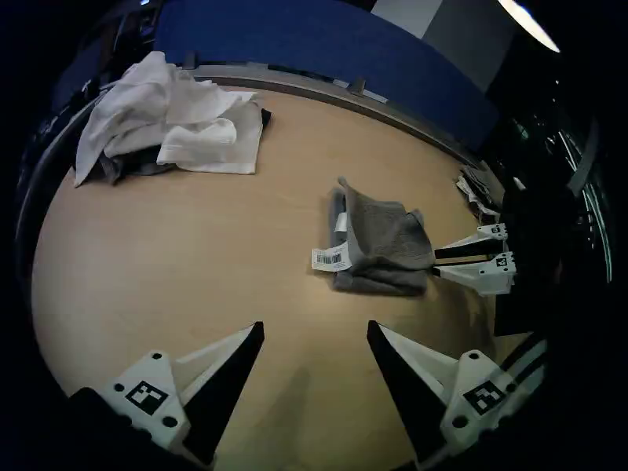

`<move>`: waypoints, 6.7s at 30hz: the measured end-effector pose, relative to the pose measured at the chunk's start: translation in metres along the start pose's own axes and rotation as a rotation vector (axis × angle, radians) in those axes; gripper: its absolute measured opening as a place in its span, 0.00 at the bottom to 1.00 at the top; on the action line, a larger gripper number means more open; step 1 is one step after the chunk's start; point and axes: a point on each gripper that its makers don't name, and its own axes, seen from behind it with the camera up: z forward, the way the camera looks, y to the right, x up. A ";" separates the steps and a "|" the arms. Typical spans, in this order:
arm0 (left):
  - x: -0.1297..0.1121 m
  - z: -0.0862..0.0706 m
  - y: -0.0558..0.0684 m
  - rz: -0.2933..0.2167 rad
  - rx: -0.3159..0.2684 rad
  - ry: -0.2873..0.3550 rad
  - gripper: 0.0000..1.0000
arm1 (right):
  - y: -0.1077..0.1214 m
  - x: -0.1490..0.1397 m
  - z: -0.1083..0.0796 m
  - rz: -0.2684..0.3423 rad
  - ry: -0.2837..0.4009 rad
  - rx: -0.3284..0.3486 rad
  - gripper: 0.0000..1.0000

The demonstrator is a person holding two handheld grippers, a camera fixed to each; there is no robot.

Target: Fold towel

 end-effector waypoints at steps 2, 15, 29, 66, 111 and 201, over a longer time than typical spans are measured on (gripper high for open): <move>0.000 0.000 -0.001 -0.001 0.000 0.000 0.98 | 0.001 -0.003 0.002 0.007 -0.009 -0.003 0.45; -0.002 0.003 -0.003 0.000 0.002 -0.003 0.98 | -0.003 -0.007 0.007 0.027 -0.021 0.016 0.32; 0.000 0.007 -0.005 0.000 0.003 -0.005 0.98 | -0.001 0.000 0.003 0.038 0.001 0.022 0.31; 0.008 0.003 -0.006 -0.008 -0.001 0.007 0.98 | -0.003 0.046 -0.014 -0.051 0.073 -0.006 0.03; 0.015 -0.007 -0.030 -0.084 0.007 0.055 0.98 | -0.017 0.175 0.063 -0.102 0.044 0.044 0.01; 0.012 -0.012 -0.033 -0.087 -0.002 0.066 0.98 | -0.038 0.159 0.071 -0.013 0.064 0.005 0.05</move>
